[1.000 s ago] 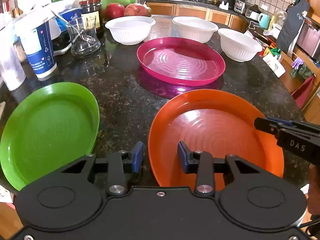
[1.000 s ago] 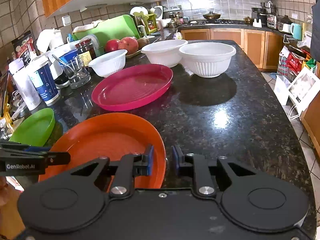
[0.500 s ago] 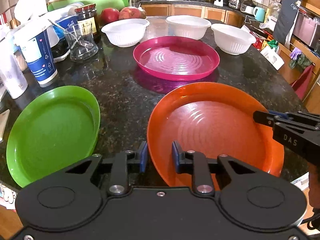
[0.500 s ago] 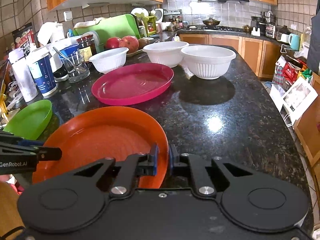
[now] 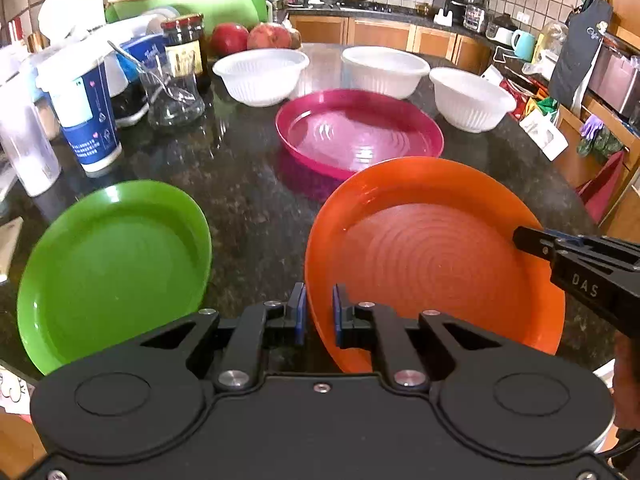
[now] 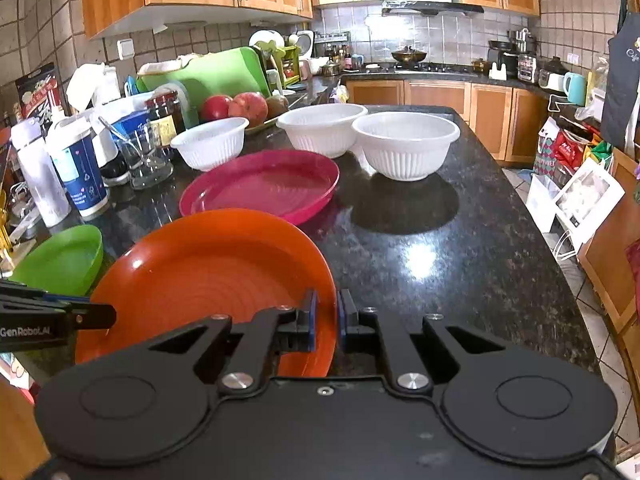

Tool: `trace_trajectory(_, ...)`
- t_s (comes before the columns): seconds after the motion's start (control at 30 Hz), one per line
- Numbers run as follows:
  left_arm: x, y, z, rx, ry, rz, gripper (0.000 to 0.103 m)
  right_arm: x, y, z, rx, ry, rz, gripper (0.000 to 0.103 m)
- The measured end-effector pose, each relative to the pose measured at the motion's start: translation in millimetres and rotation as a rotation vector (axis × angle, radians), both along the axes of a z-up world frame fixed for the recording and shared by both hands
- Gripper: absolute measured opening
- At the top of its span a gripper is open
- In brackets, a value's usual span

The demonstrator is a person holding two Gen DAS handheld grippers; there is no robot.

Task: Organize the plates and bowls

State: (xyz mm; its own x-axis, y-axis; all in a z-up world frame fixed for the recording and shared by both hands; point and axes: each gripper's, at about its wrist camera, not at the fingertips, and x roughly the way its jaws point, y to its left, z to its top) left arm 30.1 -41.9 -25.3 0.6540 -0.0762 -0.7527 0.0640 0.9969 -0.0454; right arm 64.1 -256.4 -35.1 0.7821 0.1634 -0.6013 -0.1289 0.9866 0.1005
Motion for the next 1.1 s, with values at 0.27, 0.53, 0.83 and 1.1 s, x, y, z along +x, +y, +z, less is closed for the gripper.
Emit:
trace_trajectory(0.27,2,21,16,0.010,-0.024,0.004,0.017,4,23,13,0.015,-0.025,0.005,0.013)
trace_trajectory(0.53,-2,74,29,0.028,-0.036,0.053,0.017,10,76,27,0.045,-0.045,0.060,0.012)
trace_trajectory(0.83,-8,138,31,0.079,-0.035,0.138,0.017,18,155,31,0.054,-0.032,0.159,0.013)
trace_trajectory(1.1,-3,175,16,0.079,0.011,0.157,0.017,26,197,21,0.030,0.009,0.175,0.013)
